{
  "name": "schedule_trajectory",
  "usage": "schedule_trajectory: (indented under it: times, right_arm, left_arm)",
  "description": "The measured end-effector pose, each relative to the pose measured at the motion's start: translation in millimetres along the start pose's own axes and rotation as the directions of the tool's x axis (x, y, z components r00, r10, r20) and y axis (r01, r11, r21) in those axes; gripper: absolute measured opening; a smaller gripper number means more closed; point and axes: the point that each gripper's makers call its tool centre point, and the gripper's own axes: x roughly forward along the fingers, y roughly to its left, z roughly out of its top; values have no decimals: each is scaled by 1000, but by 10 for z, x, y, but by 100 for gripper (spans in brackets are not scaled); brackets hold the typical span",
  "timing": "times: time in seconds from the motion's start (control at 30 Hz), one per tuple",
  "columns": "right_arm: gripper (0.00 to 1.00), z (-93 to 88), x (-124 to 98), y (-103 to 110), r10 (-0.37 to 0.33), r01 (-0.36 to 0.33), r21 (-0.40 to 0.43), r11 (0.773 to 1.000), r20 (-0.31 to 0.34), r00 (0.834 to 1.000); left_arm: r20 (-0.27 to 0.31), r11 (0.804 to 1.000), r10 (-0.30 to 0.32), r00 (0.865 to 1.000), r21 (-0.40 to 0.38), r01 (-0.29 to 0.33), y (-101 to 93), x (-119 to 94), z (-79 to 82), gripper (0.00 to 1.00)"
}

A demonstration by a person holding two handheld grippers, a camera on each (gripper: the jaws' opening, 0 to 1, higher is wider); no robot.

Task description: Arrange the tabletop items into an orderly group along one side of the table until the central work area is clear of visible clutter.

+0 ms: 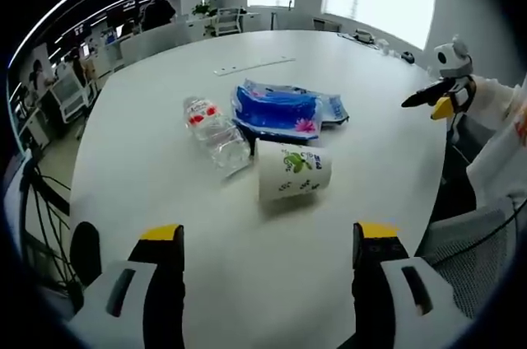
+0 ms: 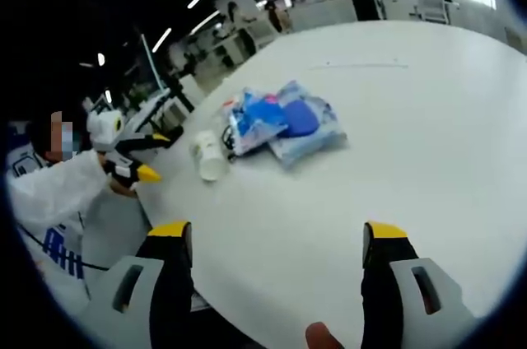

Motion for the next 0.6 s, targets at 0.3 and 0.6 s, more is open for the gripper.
schedule_trajectory:
  times: [0.3, 0.6]
  right_arm:
    - [84, 16, 14, 49, 11, -11, -5, 1000, -2, 1000]
    - [83, -30, -9, 64, 20, -20, 15, 1000, -8, 1000]
  left_arm:
    - [5, 1000, 0, 1000, -12, 0, -20, 14, -7, 84]
    - [29, 999, -2, 1000, -39, 4, -79, 35, -3, 83]
